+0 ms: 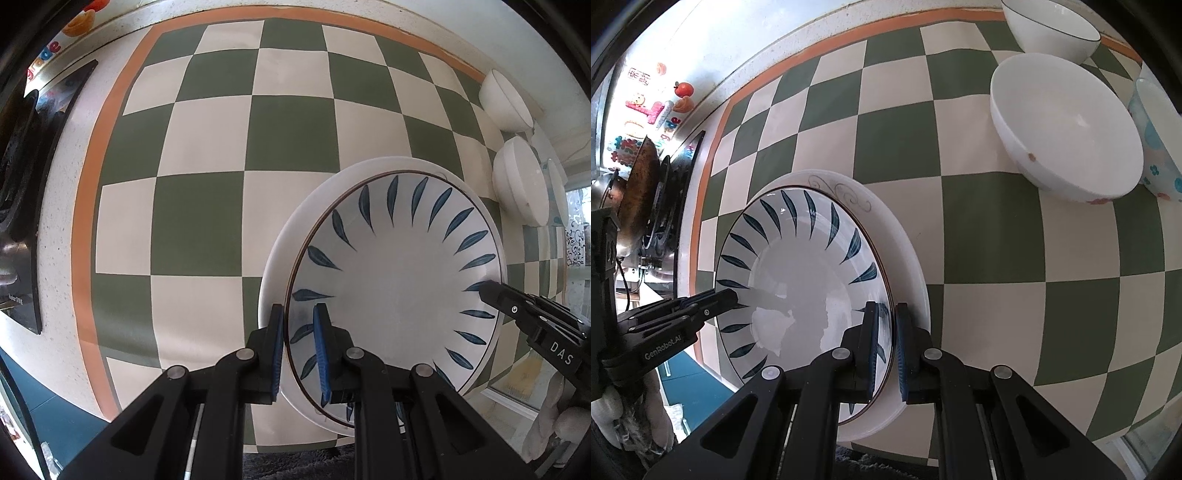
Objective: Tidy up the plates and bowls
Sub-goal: 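Lower the plate stack onto the cloth and open both grippers, then move both grippers to the white bowls, left gripper reaching a bowl rim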
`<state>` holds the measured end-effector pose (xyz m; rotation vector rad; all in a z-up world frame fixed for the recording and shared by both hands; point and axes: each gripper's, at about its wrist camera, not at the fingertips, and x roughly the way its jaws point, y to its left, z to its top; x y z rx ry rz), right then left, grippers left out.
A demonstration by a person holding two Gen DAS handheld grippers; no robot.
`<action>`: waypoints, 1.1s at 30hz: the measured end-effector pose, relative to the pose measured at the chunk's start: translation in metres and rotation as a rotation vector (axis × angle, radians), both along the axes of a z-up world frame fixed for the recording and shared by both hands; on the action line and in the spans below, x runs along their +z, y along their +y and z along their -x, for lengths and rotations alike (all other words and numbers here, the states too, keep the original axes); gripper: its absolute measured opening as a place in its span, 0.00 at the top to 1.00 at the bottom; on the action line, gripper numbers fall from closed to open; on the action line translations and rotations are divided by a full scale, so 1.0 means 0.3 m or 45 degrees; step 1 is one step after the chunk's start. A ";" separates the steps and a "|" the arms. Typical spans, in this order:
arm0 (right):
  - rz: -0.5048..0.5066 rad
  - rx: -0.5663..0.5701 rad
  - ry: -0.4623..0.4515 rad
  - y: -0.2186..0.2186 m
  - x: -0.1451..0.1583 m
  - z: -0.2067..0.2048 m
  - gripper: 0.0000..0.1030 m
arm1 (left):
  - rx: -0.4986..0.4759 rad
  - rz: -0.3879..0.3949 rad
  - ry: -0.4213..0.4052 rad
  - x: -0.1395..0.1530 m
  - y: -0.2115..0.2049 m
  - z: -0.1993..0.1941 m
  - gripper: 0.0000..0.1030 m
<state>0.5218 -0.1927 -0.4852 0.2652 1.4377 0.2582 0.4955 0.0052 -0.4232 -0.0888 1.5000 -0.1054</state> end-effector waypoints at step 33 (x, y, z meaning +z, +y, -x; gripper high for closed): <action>0.143 0.014 -0.368 0.071 0.612 0.362 0.17 | -0.005 -0.015 -0.463 0.610 0.005 0.313 0.12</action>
